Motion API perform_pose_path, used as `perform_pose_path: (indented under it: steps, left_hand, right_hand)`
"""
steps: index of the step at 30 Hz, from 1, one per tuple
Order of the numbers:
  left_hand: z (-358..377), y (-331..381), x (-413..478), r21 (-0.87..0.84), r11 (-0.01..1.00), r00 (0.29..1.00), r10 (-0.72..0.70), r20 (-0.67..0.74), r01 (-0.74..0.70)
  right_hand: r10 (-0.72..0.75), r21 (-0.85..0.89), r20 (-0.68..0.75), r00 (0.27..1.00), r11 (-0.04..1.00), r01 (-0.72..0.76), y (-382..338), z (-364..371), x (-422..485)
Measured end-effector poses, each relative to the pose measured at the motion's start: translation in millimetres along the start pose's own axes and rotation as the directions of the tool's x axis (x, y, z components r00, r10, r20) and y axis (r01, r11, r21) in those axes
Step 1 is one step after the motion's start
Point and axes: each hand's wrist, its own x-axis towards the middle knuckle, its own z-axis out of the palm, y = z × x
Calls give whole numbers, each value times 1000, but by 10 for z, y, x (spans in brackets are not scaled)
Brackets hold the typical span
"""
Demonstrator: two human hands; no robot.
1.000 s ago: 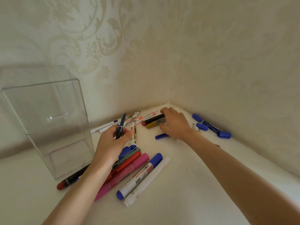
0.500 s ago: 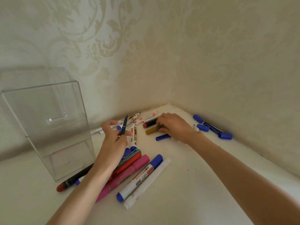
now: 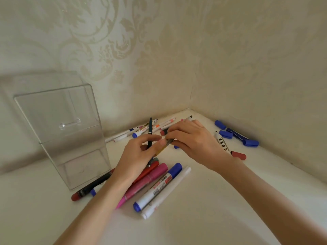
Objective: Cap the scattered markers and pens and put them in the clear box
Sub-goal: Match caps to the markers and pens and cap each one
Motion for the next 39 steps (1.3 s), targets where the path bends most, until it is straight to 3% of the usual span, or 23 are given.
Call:
perform_pose_path:
  steps: [3, 5, 6, 7, 8, 9, 10, 11, 12, 13, 15, 22, 25, 26, 29, 31, 33, 36, 39]
  left_hand:
    - [33, 54, -38, -212, 976, 998, -33, 46, 42]
    - [31, 39, -39, -258, 965, 998, -55, 4, 54]
    - [25, 23, -32, -263, 963, 998, -66, -19, 59]
    - [22, 10, -25, -259, 964, 997, -74, -32, 64]
    - [22, 7, -21, -253, 965, 996, -76, -37, 64]
    - [24, 13, -20, -251, 966, 997, -73, -36, 62]
    - [33, 24, -23, -256, 965, 998, -60, -28, 51]
    - [47, 37, -31, -257, 966, 999, -41, -12, 37]
    - [62, 42, -38, -241, 970, 1000, -22, 8, 23]
    - [76, 48, -46, -209, 978, 1000, -8, 30, 14]
    - [97, 36, -62, -123, 992, 997, 4, 71, 5]
    - [152, 39, -109, 176, 960, 976, 212, 59, -219]
    - [144, 16, -107, 182, 961, 977, 213, -8, -208]
    - [128, 6, -101, 204, 957, 975, 220, -34, -208]
    - [86, 4, -97, 237, 945, 968, 244, -61, -224]
    - [79, 14, -100, 237, 939, 961, 270, -54, -250]
    - [77, 23, -103, 231, 936, 957, 285, -56, -265]
    - [82, 29, -105, 228, 933, 954, 297, -46, -279]
    - [87, 27, -107, 227, 925, 948, 319, -22, -306]
  right_hand:
    - [31, -50, -9, 999, 998, -32, -59, -19, -39]
    - [287, 21, -82, 954, 958, -286, -125, -80, -65]
    - [490, 164, -119, 863, 867, -470, -146, -135, -71]
    - [684, 366, -108, 722, 702, -611, -144, -195, -84]
    - [826, 566, 4, 564, 463, -682, -122, -250, -104]
    - [874, 698, 216, 435, 173, -695, -98, -292, -114]
    - [814, 727, 452, 364, -100, -680, -87, -308, -129]
    - [706, 703, 618, 345, -301, -645, -105, -290, -148]
    - [622, 677, 697, 357, -408, -613, -144, -253, -161]
    - [578, 673, 721, 383, -451, -586, -189, -211, -159]
    - [591, 717, 682, 431, -427, -551, -247, -159, -142]
    - [644, 734, 543, 539, -51, -677, -407, -180, -99]
    - [620, 755, 548, 561, -78, -651, -340, -180, -137]
    - [632, 770, 510, 583, -33, -637, -304, -195, -164]
    - [685, 714, 320, 655, 281, -642, -224, -244, -252]
    - [710, 624, 208, 672, 433, -651, -181, -261, -267]
    - [728, 626, 141, 671, 459, -631, -158, -271, -263]
    - [758, 672, 111, 643, 419, -610, -134, -280, -264]
    - [739, 592, 77, 669, 506, -627, -129, -278, -275]
